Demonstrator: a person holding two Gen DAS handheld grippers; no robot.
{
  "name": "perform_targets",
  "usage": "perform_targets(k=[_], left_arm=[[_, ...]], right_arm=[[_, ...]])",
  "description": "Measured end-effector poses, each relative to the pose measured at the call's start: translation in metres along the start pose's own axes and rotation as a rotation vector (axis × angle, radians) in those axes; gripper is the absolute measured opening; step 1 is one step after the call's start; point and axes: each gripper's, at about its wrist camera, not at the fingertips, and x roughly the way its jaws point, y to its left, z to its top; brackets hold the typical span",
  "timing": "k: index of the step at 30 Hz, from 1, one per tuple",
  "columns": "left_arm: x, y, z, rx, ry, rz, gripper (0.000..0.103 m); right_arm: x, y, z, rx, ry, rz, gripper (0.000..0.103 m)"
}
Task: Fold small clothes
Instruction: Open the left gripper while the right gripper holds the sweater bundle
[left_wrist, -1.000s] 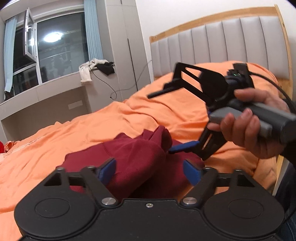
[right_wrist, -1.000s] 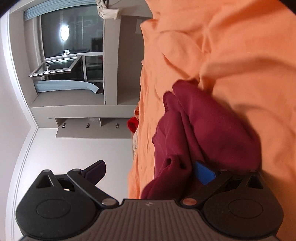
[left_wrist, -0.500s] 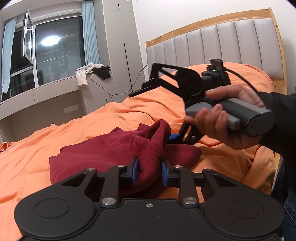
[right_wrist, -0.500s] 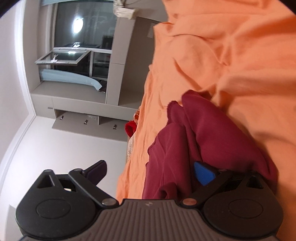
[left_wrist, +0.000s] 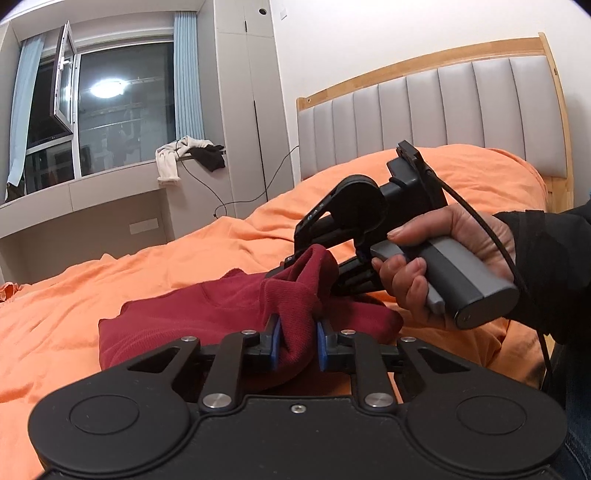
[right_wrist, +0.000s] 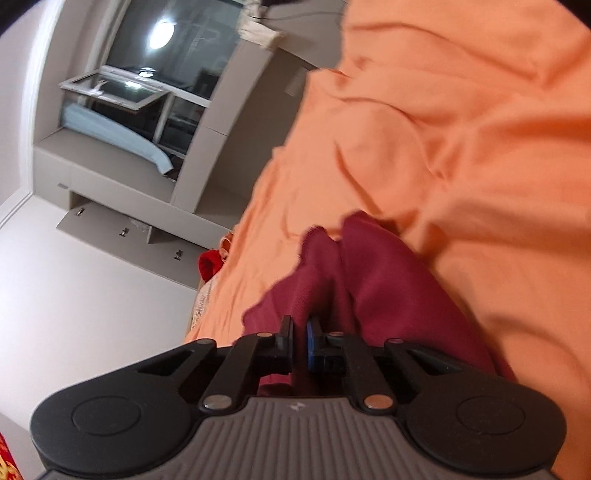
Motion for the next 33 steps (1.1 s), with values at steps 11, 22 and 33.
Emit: perform_targets(k=[11,22,33], left_arm=[[0.020,-0.028,0.019,0.044,-0.017,-0.047,0.019],[0.039,-0.039,0.009,0.033,0.075,-0.056,0.023],[0.038,-0.028,0.015,-0.060,0.111,-0.121,0.044]], right_arm=[[-0.055,0.017,0.015,-0.160,-0.154,-0.026,0.007],[-0.060,-0.012,0.007,-0.113,-0.076,-0.142,0.015],[-0.071,-0.005,0.001,-0.147,-0.044,-0.153,0.080]])
